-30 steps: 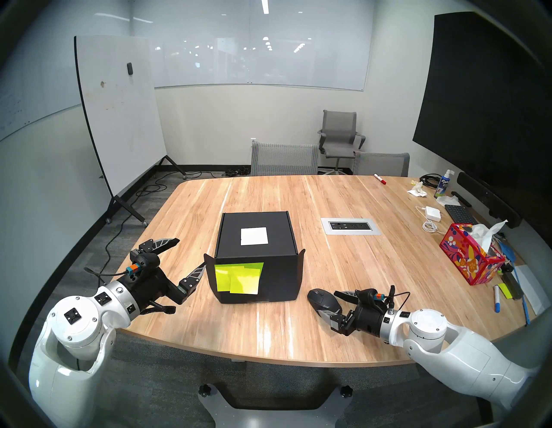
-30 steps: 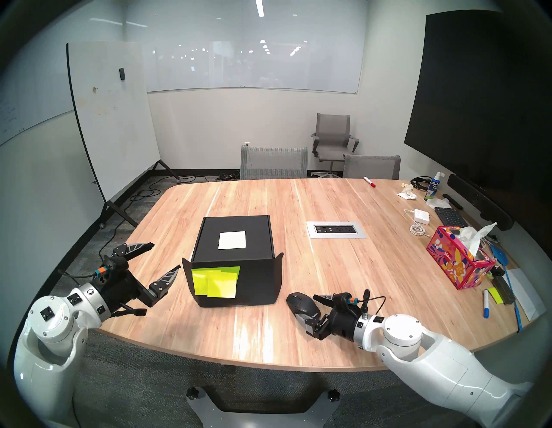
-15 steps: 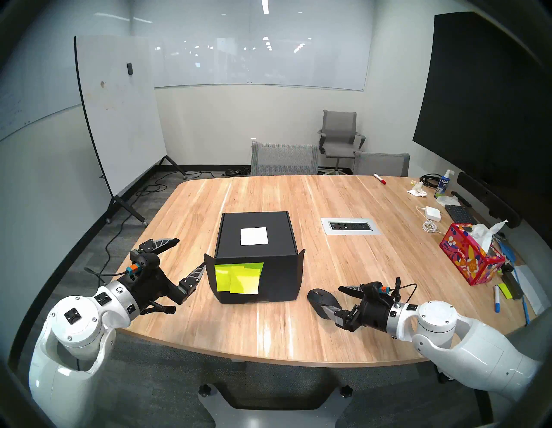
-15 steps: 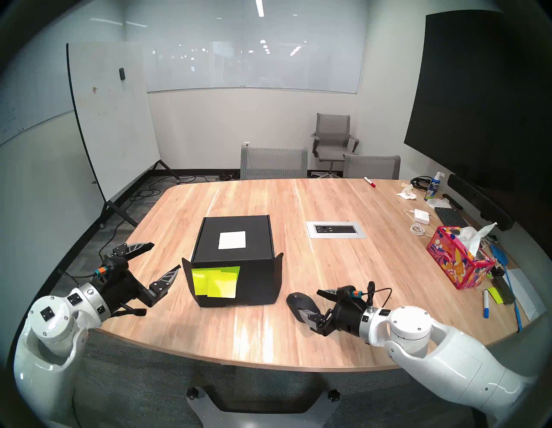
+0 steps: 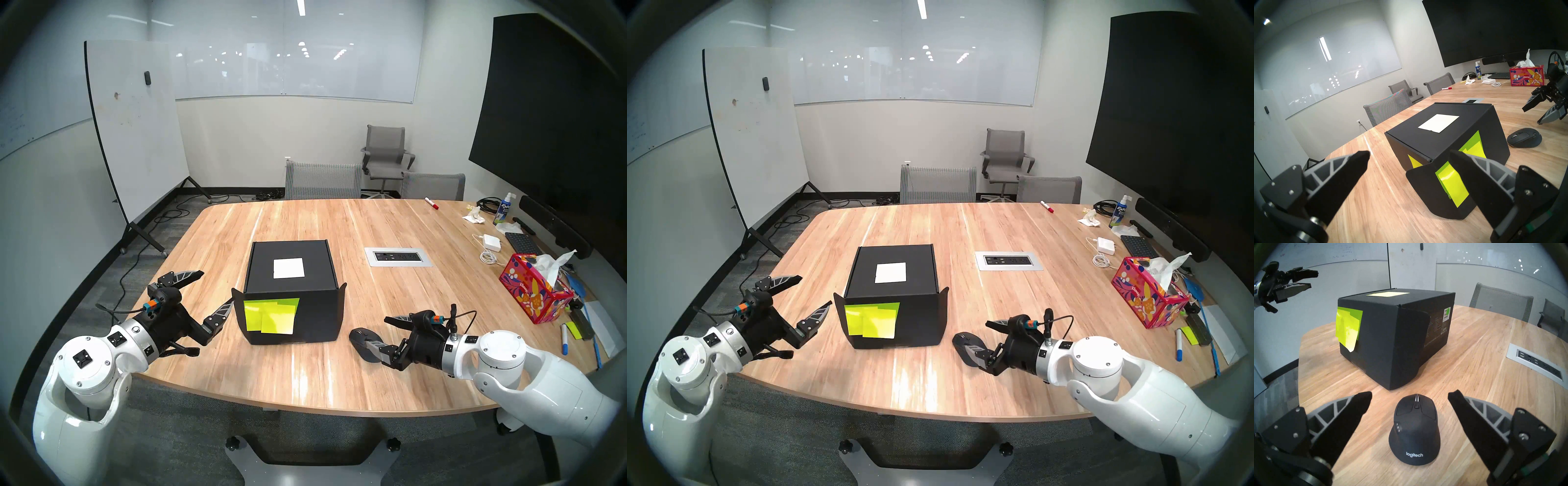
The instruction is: Open the box and place the mouse inside
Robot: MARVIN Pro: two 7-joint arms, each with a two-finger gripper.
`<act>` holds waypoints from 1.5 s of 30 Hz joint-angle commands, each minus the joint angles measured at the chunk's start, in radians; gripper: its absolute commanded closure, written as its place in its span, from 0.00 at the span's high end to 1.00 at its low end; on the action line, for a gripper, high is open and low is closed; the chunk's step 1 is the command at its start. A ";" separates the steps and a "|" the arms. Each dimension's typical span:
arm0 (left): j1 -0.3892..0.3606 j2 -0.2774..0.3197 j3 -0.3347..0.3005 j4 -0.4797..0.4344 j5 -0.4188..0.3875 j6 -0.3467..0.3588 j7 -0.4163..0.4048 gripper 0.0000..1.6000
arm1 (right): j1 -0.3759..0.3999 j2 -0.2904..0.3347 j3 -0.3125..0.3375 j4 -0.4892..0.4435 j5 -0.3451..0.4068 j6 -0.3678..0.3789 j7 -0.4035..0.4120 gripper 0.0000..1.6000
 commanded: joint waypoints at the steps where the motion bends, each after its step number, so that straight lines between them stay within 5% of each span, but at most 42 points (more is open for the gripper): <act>1: -0.001 0.000 -0.002 -0.020 0.000 -0.005 0.000 1.00 | -0.016 0.031 0.027 -0.074 -0.014 -0.022 -0.018 1.00; 45: 0.000 0.000 -0.002 -0.021 0.000 -0.006 0.000 1.00 | -0.088 0.043 0.056 -0.148 -0.074 -0.061 -0.096 1.00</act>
